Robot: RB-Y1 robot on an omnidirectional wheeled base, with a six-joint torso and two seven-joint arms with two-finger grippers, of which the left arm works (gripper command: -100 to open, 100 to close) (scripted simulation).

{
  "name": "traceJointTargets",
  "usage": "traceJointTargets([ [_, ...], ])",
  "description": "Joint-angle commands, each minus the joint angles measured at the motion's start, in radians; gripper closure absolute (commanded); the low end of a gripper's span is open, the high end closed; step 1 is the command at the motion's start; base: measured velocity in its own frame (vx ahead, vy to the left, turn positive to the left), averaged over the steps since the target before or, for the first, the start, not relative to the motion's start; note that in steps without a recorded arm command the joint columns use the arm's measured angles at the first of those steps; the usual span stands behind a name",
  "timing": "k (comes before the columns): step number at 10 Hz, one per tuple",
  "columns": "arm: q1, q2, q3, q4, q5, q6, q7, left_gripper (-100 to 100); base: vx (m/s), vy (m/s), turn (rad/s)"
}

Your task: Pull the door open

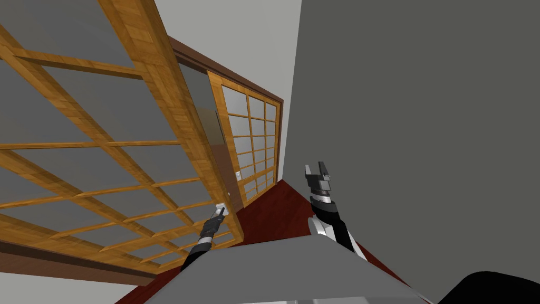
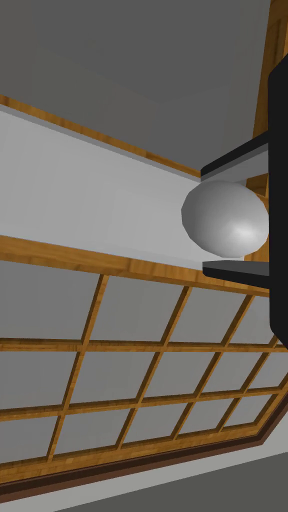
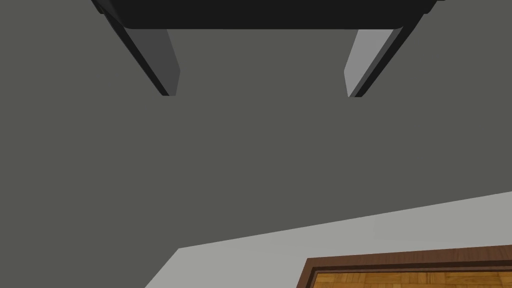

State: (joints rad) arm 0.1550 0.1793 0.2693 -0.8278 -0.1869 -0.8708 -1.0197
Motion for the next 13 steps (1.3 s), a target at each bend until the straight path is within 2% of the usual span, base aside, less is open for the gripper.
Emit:
traceJointTargets([
  [1, -0.003, 0.0, -0.006, 0.005, 0.013, -0.001, 0.05, 100, -0.036, 0.018, -0.054],
  [2, -0.003, 0.0, -0.006, 0.005, 0.013, -0.001, 0.059, 100, -0.028, 0.009, -0.023],
  [4, -0.008, 0.002, -0.012, 0.011, 0.029, -0.001, 0.121, 100, -0.03, 0.012, -0.039],
  [5, -0.008, 0.002, -0.012, 0.011, 0.029, -0.001, 0.129, 100, -0.029, 0.013, -0.028],
  [12, -0.023, 0.009, -0.03, 0.028, 0.078, -0.003, 0.314, 100, -0.036, 0.013, -0.046],
  [13, -0.023, 0.009, -0.03, 0.028, 0.078, -0.003, 0.319, 100, -0.027, 0.01, -0.025],
])
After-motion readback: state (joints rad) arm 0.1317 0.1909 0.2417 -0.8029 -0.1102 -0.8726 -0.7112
